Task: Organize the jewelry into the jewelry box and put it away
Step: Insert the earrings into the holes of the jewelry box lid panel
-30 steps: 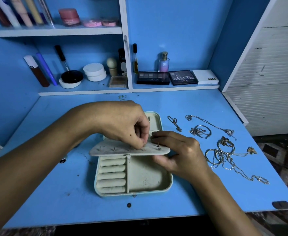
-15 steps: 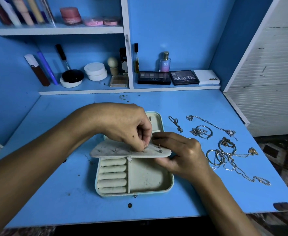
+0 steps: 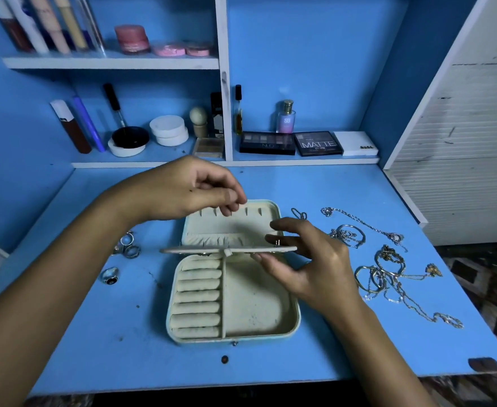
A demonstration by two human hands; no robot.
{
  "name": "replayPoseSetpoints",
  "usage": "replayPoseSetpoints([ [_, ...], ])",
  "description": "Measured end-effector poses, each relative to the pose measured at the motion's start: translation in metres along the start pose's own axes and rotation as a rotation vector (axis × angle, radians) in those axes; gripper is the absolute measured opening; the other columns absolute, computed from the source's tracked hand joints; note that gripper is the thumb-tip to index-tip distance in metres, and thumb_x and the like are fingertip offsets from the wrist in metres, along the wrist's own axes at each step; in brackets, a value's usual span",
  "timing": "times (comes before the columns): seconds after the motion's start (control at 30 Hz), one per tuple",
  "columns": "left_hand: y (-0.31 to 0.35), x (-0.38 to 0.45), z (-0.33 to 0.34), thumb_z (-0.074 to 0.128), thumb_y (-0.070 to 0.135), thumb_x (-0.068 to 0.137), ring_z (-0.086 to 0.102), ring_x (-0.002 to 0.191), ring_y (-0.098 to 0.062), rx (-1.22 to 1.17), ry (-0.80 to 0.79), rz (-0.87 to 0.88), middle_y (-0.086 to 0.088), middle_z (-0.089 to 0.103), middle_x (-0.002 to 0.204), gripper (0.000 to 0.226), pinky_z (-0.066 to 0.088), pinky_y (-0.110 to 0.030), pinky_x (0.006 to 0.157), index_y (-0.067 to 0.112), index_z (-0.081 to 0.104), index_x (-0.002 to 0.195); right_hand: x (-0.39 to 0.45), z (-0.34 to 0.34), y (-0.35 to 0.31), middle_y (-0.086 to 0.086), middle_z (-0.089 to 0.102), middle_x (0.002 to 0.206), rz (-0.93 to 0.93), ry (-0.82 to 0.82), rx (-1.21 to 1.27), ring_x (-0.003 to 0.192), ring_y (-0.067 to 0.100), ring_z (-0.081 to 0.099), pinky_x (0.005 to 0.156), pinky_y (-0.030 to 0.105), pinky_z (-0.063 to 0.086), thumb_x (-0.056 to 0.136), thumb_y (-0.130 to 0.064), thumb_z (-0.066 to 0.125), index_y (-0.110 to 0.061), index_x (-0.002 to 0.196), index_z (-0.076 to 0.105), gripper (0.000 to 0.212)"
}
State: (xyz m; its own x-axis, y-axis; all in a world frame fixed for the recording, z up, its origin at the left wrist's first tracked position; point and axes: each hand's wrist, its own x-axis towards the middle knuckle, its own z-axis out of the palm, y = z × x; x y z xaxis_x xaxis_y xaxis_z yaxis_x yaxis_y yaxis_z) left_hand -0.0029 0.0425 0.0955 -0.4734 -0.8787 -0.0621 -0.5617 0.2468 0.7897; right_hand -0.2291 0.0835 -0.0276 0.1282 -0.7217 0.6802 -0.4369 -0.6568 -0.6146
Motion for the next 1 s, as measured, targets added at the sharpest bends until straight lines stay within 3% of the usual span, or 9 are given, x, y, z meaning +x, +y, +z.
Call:
replayPoseSetpoints([
  [0.13, -0.021, -0.007, 0.002, 0.055, 0.01, 0.096, 0.07, 0.086, -0.014, -0.186, 0.229, 0.013, 0.0, 0.075, 0.086, 0.016, 0.054, -0.032, 0.09, 0.012, 0.071, 0.095, 0.006, -0.001, -0.005, -0.01, 0.069, 0.114, -0.012, -0.008, 0.0, 0.09, 0.01, 0.07, 0.075, 0.021, 0.057, 0.08, -0.042, 0.079, -0.026, 0.127, 0.054, 0.055],
  [0.23, -0.04, -0.013, 0.008, 0.06, 0.013, 0.096, 0.069, 0.087, -0.015, -0.347, 0.361, 0.007, 0.0, 0.073, 0.085, 0.016, 0.056, -0.035, 0.088, 0.019, 0.074, 0.09, 0.011, -0.001, -0.006, -0.013, 0.064, 0.118, -0.046, -0.01, 0.006, 0.086, 0.009, 0.068, 0.073, 0.022, 0.058, 0.081, -0.033, 0.081, -0.027, 0.133, 0.052, 0.06],
  [0.37, -0.059, -0.02, 0.026, 0.057, 0.01, 0.096, 0.068, 0.083, -0.014, -0.565, 0.525, -0.009, 0.0, 0.072, 0.083, 0.03, 0.059, -0.028, 0.079, 0.025, 0.077, 0.081, 0.016, 0.003, -0.005, -0.013, 0.065, 0.119, -0.075, 0.014, 0.0, 0.091, -0.003, 0.065, 0.078, 0.03, 0.06, 0.083, -0.025, 0.082, -0.021, 0.129, 0.059, 0.052],
  [0.53, -0.073, -0.019, 0.043, 0.052, 0.009, 0.098, 0.064, 0.079, -0.015, -0.752, 0.774, -0.073, 0.0, 0.072, 0.079, 0.023, 0.049, -0.027, 0.079, 0.015, 0.071, 0.088, 0.026, 0.005, -0.005, -0.018, 0.063, 0.1, -0.02, 0.006, -0.029, 0.073, -0.012, 0.057, 0.066, 0.016, 0.053, 0.082, -0.031, 0.082, -0.016, 0.119, 0.068, 0.041],
  [0.63, -0.076, -0.021, 0.055, 0.053, 0.013, 0.099, 0.064, 0.081, -0.006, -0.643, 0.87, -0.121, 0.01, 0.073, 0.081, 0.023, 0.049, -0.019, 0.076, 0.02, 0.071, 0.086, 0.033, 0.004, -0.007, -0.026, 0.056, 0.084, 0.079, -0.045, 0.012, 0.066, -0.001, 0.059, 0.064, 0.012, 0.048, 0.081, -0.033, 0.082, -0.021, 0.118, 0.067, 0.042],
  [0.7, -0.074, -0.024, 0.063, 0.054, 0.014, 0.099, 0.064, 0.079, 0.002, -0.568, 0.924, -0.123, 0.016, 0.073, 0.081, 0.023, 0.048, -0.01, 0.072, 0.023, 0.07, 0.087, 0.039, 0.002, -0.009, -0.019, 0.06, 0.08, 0.165, -0.101, 0.055, 0.069, 0.01, 0.064, 0.067, 0.014, 0.052, 0.08, -0.034, 0.082, -0.027, 0.119, 0.065, 0.043],
  [0.77, -0.075, -0.027, 0.067, 0.054, 0.018, 0.1, 0.063, 0.077, 0.005, -0.546, 0.978, -0.112, 0.015, 0.073, 0.082, 0.021, 0.047, -0.008, 0.069, 0.025, 0.07, 0.088, 0.047, 0.001, -0.009, -0.012, 0.064, 0.08, 0.227, -0.15, 0.068, 0.07, 0.009, 0.065, 0.069, 0.012, 0.05, 0.08, -0.033, 0.082, -0.035, 0.118, 0.063, 0.043],
  [0.87, -0.081, -0.028, 0.071, 0.053, 0.024, 0.101, 0.058, 0.068, 0.002, -0.446, 0.985, -0.121, 0.011, 0.07, 0.076, 0.021, 0.043, -0.013, 0.062, 0.021, 0.069, 0.088, 0.056, 0.001, -0.006, -0.016, 0.069, 0.093, 0.306, -0.208, 0.111, 0.086, -0.001, 0.067, 0.074, 0.01, 0.051, 0.08, -0.033, 0.082, -0.044, 0.117, 0.059, 0.045],
  [1.0, -0.091, -0.027, 0.076, 0.053, 0.029, 0.1, 0.061, 0.074, -0.006, -0.325, 0.986, -0.157, 0.004, 0.069, 0.084, 0.02, 0.043, -0.016, 0.065, 0.02, 0.067, 0.09, 0.066, 0.003, 0.003, -0.017, 0.068, 0.11, 0.46, -0.286, 0.125, 0.101, 0.001, 0.066, 0.084, 0.024, 0.058, 0.079, -0.046, 0.08, -0.049, 0.118, 0.059, 0.044],
])
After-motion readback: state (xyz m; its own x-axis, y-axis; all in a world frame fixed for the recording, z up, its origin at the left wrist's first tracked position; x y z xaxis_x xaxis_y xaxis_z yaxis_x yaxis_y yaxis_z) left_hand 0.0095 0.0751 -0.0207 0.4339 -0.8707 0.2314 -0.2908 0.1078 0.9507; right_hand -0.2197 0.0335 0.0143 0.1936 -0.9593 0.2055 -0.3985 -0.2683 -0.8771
